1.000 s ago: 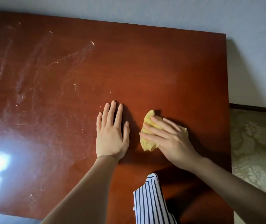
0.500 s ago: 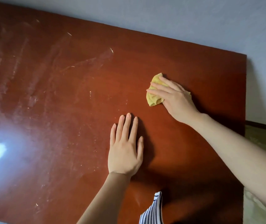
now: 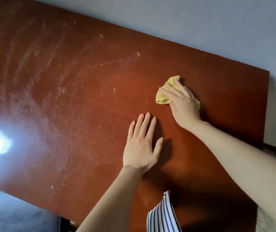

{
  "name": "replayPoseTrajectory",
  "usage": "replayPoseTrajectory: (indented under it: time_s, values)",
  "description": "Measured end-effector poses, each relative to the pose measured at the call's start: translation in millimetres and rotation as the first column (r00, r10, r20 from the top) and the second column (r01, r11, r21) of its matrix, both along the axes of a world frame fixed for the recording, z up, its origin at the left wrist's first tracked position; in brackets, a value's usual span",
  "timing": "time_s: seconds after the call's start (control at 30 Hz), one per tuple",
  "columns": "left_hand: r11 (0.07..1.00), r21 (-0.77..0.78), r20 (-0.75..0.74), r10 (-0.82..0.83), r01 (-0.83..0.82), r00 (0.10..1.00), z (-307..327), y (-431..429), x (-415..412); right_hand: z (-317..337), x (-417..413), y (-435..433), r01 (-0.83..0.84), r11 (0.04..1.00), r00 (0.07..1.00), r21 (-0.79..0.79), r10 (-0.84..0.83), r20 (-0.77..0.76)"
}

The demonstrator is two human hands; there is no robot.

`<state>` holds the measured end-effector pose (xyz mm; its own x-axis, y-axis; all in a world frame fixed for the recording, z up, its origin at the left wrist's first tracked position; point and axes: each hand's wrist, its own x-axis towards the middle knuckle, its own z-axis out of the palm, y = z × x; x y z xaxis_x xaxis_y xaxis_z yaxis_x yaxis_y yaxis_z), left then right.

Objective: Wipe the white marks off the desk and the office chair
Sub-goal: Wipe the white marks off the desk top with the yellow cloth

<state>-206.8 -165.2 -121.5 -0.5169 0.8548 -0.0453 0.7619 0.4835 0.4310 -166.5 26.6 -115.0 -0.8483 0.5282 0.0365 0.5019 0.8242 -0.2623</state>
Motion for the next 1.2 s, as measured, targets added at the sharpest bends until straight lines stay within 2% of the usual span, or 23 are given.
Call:
replayPoseTrajectory:
  time_s: [0.27, 0.33, 0.43, 0.47, 0.53, 0.63, 0.7, 0.77, 0.9, 1.03, 1.2]
  values:
    - [0.997, -0.022, -0.012, -0.075, 0.074, 0.997, 4.8, -2.6, -2.7, 4.2, 84.0, -84.3, 0.026, 1.000, 0.997, 0.000, -0.026, -0.074]
    - [0.995, 0.000, 0.059, -0.100, 0.100, 0.993, 7.0, -1.8, -7.1, 5.9, 96.6, -98.4, 0.029, 1.000, 0.996, -0.001, -0.029, -0.085]
    - [0.990, 0.059, 0.251, -0.138, 0.127, 0.958, 14.8, -4.5, -17.3, 9.5, 108.3, -116.9, 0.047, 0.999, 0.997, 0.019, -0.046, -0.066]
    - [0.989, 0.077, 0.267, -0.143, 0.127, 0.953, 18.0, -6.8, -20.8, 10.5, 111.0, -122.6, 0.031, 0.999, 0.997, 0.013, -0.030, -0.067]
    - [0.984, 0.122, 0.178, -0.149, 0.129, 0.973, 22.4, -12.9, -25.7, 9.6, 115.3, -130.1, -0.084, 0.996, 0.994, -0.009, 0.083, -0.076]
    - [0.981, 0.172, 0.061, -0.104, 0.092, 0.993, 27.3, -29.6, -28.6, 9.5, 118.3, -128.6, -0.380, 0.924, 0.925, -0.035, 0.379, -0.032]
    - [0.989, 0.146, 0.060, -0.043, 0.034, 0.997, 26.5, -45.8, -31.6, 9.1, 107.9, -115.7, -0.507, 0.860, 0.861, -0.055, 0.508, 0.008]
    - [0.994, 0.111, 0.072, 0.009, -0.017, 0.997, 25.2, -62.9, -34.2, 8.5, 90.1, -99.0, -0.545, 0.834, 0.835, -0.080, 0.549, 0.039]
    - [0.990, 0.060, 0.073, 0.122, -0.127, 0.990, 27.7, -88.8, -35.5, 7.3, 40.9, -70.3, -0.442, 0.889, 0.893, -0.122, 0.449, 0.035]
    - [0.979, -0.026, 0.082, 0.202, -0.200, 0.976, 31.3, -103.4, -36.3, 13.2, -16.6, -51.1, -0.223, 0.961, 0.974, -0.164, 0.227, 0.004]
    - [0.976, -0.077, 0.091, 0.211, -0.205, 0.973, 36.6, -112.5, -37.3, 17.5, -75.4, -35.7, 0.010, 0.966, 1.000, -0.259, -0.008, 0.009]
